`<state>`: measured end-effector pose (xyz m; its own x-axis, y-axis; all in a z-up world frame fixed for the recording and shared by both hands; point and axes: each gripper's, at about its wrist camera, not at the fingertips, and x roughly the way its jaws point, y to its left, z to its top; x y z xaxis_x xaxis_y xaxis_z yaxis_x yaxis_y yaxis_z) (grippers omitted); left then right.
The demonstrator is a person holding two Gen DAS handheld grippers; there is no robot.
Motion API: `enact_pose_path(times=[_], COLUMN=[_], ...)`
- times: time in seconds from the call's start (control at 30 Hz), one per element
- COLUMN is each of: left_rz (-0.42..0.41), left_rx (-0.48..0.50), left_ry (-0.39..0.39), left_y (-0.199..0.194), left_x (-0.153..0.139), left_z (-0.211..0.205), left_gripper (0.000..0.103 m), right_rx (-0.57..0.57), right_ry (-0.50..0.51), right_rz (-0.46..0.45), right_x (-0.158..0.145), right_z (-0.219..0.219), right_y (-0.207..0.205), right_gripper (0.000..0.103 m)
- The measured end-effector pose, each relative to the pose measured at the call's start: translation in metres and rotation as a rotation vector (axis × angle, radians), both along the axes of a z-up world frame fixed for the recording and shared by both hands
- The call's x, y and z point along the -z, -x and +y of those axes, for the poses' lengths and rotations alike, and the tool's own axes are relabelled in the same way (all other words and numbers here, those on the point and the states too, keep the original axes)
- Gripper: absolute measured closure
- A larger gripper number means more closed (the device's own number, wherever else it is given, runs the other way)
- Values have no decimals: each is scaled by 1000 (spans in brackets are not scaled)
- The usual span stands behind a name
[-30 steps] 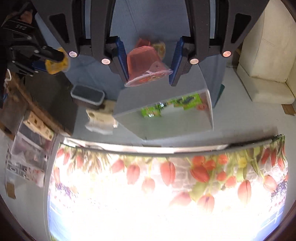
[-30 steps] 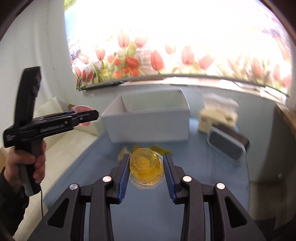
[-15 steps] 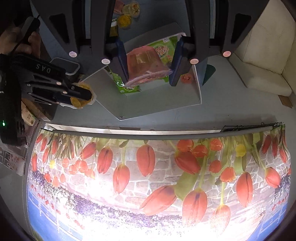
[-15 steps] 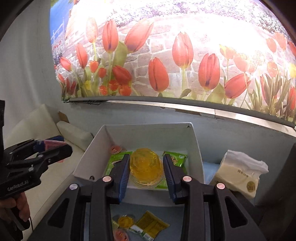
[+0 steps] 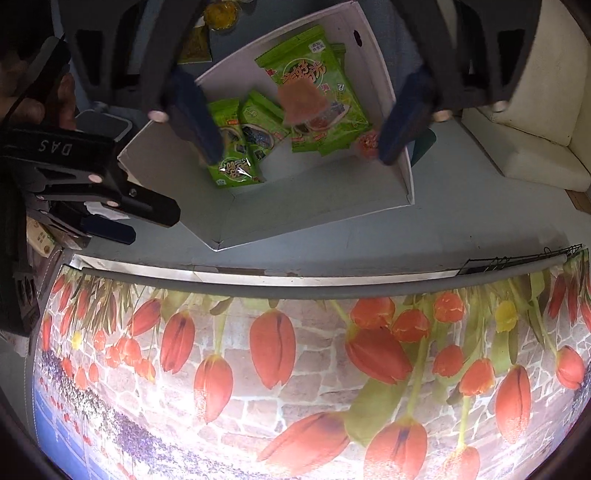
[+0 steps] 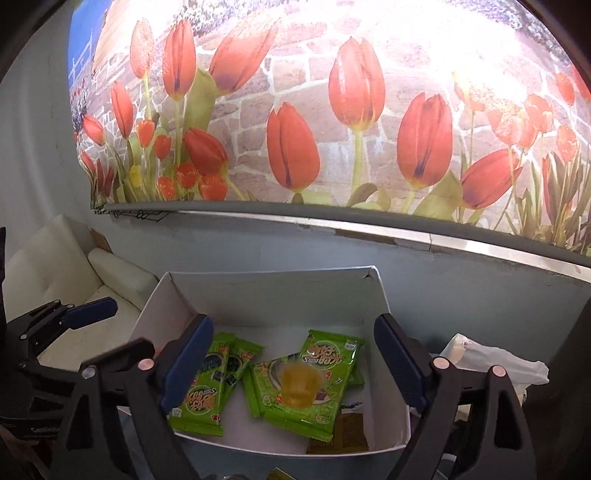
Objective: Organize snacks
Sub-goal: 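Withdraw both tools and reach toward the remaining jelly cups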
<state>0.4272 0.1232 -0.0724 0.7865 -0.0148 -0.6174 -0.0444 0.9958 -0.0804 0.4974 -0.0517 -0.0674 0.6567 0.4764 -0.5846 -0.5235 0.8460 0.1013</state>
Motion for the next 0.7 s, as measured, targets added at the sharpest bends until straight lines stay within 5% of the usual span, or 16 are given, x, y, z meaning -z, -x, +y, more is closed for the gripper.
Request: enact_pose_path(times=[0.37, 0.7], left_rz=[-15, -23], left_rx=[12, 34], left_ry=[-3, 56], left_y=[23, 108], left_x=[-10, -2], left_z=[-3, -24], left_gripper=[1, 0], right_rx=[8, -27], right_ry=[-38, 12], right_rz=[-26, 37], right_x=[-6, 47], right_z=[-38, -91], right_y=[33, 139], right_gripper=[11, 0])
